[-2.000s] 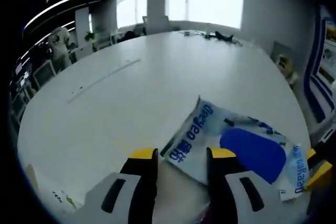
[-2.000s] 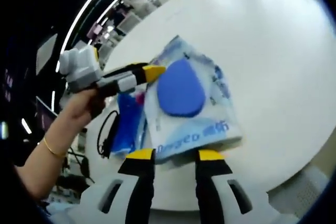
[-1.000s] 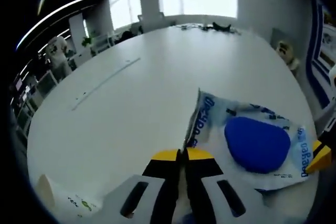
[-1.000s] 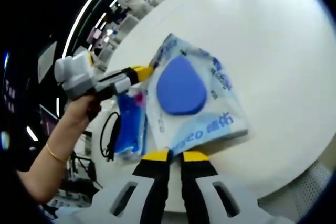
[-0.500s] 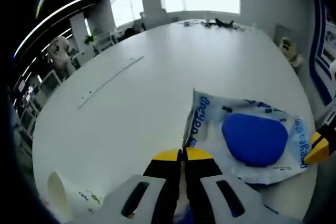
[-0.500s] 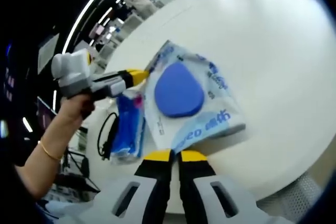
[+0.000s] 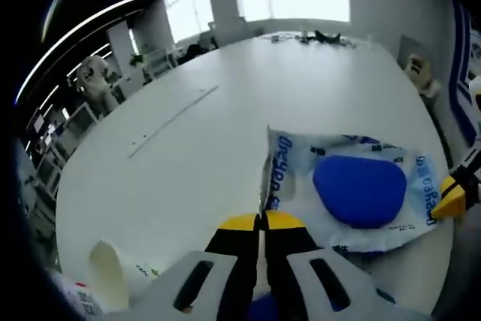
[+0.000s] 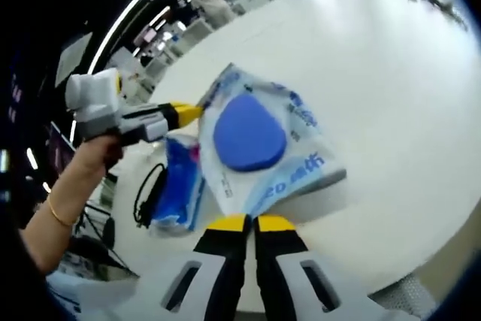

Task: Arrange the tabletop items into an orderly group along one side of the table until the central work area is clear of visible clutter.

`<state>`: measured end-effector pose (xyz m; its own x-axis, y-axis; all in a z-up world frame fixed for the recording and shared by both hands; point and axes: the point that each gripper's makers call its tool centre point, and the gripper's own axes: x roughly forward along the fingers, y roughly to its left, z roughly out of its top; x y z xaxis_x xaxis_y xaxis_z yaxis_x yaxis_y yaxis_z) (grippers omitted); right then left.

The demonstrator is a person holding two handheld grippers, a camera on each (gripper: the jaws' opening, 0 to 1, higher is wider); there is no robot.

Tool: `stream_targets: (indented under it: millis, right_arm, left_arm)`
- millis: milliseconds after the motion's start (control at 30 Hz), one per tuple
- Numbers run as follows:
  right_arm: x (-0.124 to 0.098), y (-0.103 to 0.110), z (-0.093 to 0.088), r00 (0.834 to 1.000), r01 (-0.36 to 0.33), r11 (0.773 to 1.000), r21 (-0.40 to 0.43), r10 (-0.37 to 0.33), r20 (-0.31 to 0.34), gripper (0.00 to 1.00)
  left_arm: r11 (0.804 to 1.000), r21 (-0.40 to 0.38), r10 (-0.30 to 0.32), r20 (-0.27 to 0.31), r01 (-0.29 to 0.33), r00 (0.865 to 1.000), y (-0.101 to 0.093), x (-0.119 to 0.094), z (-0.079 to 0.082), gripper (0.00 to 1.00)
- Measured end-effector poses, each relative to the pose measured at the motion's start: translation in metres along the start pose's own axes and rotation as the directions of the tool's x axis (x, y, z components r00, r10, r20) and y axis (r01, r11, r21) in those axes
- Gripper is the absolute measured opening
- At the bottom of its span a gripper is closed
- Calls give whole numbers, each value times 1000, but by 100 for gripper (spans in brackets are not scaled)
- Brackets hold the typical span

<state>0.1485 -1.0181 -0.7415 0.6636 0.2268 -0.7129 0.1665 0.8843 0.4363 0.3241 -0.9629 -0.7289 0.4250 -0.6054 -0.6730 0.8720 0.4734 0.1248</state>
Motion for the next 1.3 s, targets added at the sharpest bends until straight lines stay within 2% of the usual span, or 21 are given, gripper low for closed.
stream_targets:
  millis: [67,167,333,500,667,967,1300]
  right_arm:
    - [-3,1,8,1000,5,998,-68,-4,14,0]
    - [-5,1,18,999,26,992,-122,-22,31,0]
    - [-7,-3,36,997,55,983,-177,-43,70,0]
    - [-5,-8,51,996,64,977,-203,-49,79,0]
    - [0,-11,70,994,70,969,-235,-48,97,0]
    - [9,-12,106,990,80,955,-286,-43,135,0]
    - [24,-9,143,987,89,925,-369,-32,159,0]
  left_arm:
    - [1000,9,25,-13,-25,1000,4,-3,-2,0]
    - [999,-1,44,-23,-44,999,6,-7,-4,0]
    - [997,-35,63,-16,-64,998,11,-15,-6,0]
    - [995,-56,76,-27,-78,997,14,-21,-9,0]
    - [993,-48,103,-32,-104,994,18,-29,-13,0]
    - [978,-143,144,-42,-149,989,22,-39,-20,0]
    - [948,-262,181,-27,-182,983,26,-44,-27,0]
